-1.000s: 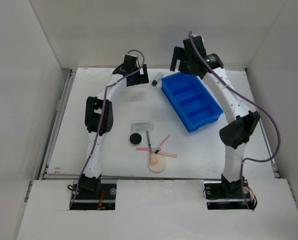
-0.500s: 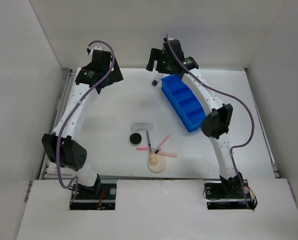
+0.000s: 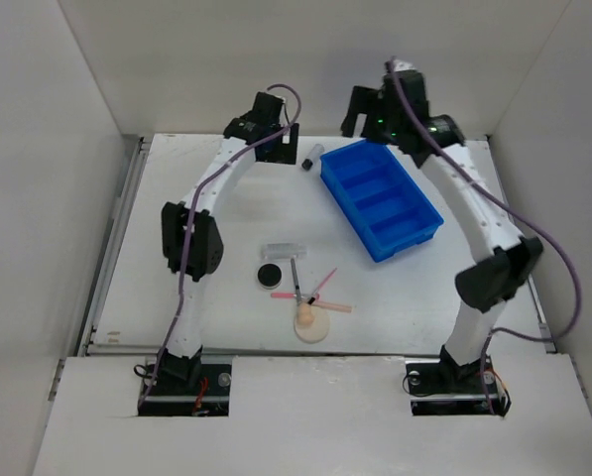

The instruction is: Organize the makeup

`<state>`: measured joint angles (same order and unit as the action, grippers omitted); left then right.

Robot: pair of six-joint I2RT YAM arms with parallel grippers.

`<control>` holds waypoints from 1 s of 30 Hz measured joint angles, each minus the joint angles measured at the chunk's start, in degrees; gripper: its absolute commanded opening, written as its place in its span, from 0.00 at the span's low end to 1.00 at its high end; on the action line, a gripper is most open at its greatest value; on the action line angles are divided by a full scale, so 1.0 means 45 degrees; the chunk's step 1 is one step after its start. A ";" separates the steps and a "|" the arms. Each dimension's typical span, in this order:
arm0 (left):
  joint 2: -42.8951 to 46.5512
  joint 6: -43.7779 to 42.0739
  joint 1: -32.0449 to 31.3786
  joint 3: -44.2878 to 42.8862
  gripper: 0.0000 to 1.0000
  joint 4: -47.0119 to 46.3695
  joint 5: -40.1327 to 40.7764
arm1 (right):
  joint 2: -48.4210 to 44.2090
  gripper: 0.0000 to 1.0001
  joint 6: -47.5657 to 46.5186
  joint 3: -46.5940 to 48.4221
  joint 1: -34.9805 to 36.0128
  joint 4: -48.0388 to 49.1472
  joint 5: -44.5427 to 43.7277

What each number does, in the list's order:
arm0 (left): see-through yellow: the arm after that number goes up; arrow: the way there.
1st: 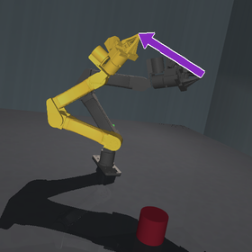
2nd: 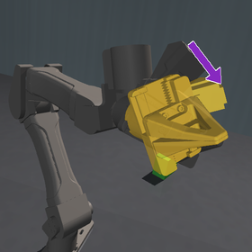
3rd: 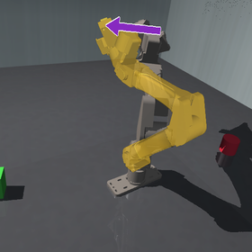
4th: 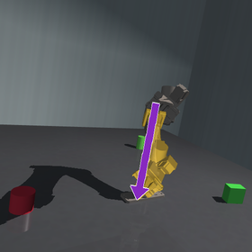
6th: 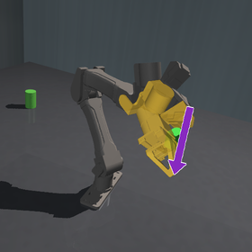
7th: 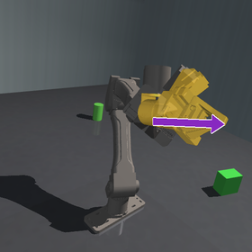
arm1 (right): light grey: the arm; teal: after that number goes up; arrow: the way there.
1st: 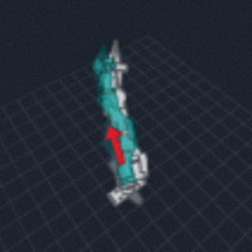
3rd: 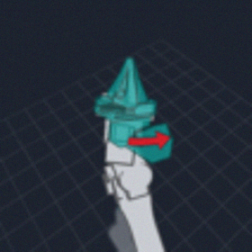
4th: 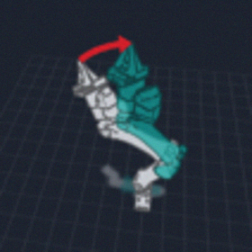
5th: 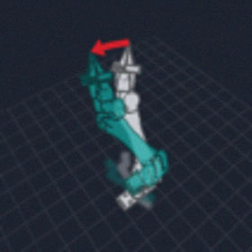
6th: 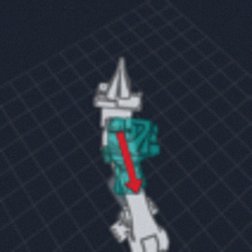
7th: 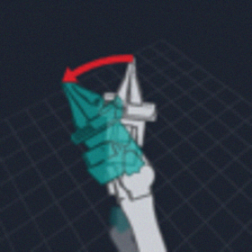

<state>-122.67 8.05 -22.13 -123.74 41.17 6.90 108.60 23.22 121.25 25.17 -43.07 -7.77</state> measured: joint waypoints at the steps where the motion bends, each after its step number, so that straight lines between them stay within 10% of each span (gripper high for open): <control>1: -0.0782 -0.0243 -0.0097 -0.0733 0.95 -0.0189 -0.0209 | -0.0797 0.98 -0.0068 -0.0311 -0.0253 0.0029 -0.0155; 8: -0.4381 -0.1331 -0.0374 -0.2798 0.91 -0.1248 -0.1588 | -0.4065 0.99 -0.0238 -0.2453 -0.1175 -0.0044 -0.0908; 30: -0.7096 -0.0005 -0.0160 -0.4648 0.81 -0.5459 -0.3497 | -0.3113 0.99 -0.0277 -0.3288 -0.1438 -0.1292 -0.0738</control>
<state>-154.61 8.03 -22.85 -144.66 16.60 -8.84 94.59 21.98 106.45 18.70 -48.88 -11.09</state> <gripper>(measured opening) 0.806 0.989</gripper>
